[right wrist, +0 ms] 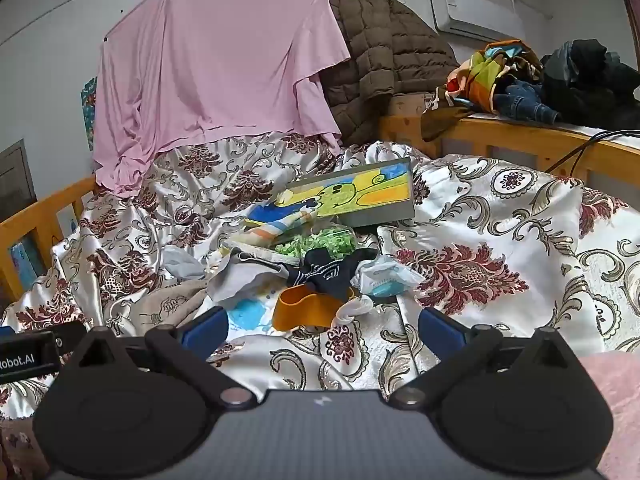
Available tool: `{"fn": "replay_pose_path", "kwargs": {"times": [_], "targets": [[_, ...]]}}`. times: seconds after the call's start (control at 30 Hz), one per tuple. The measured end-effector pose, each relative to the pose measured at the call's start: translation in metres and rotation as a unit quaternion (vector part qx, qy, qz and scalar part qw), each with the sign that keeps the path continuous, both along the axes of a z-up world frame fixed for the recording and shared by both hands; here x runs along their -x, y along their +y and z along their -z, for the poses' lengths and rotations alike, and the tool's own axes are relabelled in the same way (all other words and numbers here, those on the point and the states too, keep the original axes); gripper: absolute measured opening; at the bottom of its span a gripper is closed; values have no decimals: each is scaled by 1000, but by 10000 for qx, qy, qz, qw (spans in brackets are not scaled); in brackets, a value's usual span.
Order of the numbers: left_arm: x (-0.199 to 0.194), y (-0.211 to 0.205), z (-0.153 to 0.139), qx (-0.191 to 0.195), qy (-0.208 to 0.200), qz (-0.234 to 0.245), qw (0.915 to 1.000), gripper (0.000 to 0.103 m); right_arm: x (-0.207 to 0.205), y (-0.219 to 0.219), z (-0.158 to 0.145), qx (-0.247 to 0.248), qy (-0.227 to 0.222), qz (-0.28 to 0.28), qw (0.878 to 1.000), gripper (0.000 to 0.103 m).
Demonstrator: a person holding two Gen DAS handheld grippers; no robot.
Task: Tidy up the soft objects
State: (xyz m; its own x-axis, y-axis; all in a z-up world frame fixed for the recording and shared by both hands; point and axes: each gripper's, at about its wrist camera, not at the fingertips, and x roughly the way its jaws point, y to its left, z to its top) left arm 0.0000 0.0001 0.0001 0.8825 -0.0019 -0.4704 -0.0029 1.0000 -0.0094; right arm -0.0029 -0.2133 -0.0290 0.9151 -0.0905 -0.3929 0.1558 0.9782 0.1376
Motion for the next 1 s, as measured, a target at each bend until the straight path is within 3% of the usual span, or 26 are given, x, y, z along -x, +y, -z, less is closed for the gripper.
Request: {"fn": "replay_pose_path", "kwargs": {"times": [1.0], "targets": [[1,-1,-2,15,-40,11,10000,102,-1,-2,1,-33,47,-1,10000,103]]}}
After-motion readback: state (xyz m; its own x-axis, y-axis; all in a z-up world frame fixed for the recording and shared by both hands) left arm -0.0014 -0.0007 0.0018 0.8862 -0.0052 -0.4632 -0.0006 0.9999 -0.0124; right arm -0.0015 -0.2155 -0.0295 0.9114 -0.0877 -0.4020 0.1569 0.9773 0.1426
